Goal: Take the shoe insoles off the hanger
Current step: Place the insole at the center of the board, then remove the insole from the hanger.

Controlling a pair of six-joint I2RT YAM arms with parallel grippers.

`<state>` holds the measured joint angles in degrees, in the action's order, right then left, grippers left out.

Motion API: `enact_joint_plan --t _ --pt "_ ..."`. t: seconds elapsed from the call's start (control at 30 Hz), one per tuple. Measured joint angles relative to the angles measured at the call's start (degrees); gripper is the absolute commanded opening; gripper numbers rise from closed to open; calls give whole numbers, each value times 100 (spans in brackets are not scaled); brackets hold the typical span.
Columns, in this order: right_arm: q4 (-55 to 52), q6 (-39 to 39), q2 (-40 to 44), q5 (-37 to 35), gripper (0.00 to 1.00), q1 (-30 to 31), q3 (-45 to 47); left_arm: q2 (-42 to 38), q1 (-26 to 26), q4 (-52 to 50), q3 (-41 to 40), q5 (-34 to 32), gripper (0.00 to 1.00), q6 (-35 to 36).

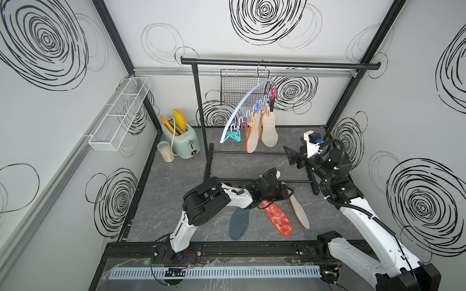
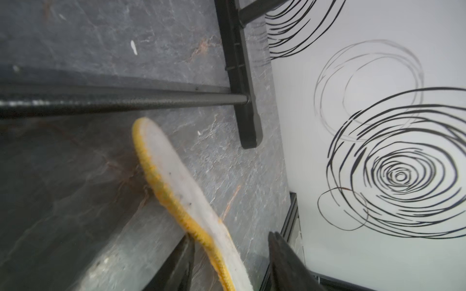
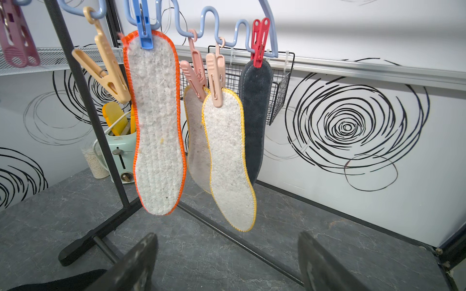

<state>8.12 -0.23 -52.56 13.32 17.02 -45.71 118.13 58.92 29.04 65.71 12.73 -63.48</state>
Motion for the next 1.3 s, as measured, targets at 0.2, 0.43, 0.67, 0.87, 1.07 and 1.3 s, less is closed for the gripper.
enact_joint_plan --t 0.2,0.43,0.67,0.87,1.07,1.3 --pt "2 0 0 2 88 0 31 -459 76 -643 -164 -35 55 509" --pt "4 2 0 9 88 0 35 -1121 15 -1231 -319 -153 52 1158" --pt "7 9 0 92 87 0 35 -2621 -815 -1043 -1757 114 53 2055" --pt "101 72 -7 229 87 0 37 -3888 -1878 -988 -2579 105 62 2865" --pt "144 103 -81 343 87 0 37 -4378 -2310 -103 -2500 -181 68 3727" --pt "142 111 -109 426 86 0 37 -3858 -2691 894 -1816 -15 70 4295"
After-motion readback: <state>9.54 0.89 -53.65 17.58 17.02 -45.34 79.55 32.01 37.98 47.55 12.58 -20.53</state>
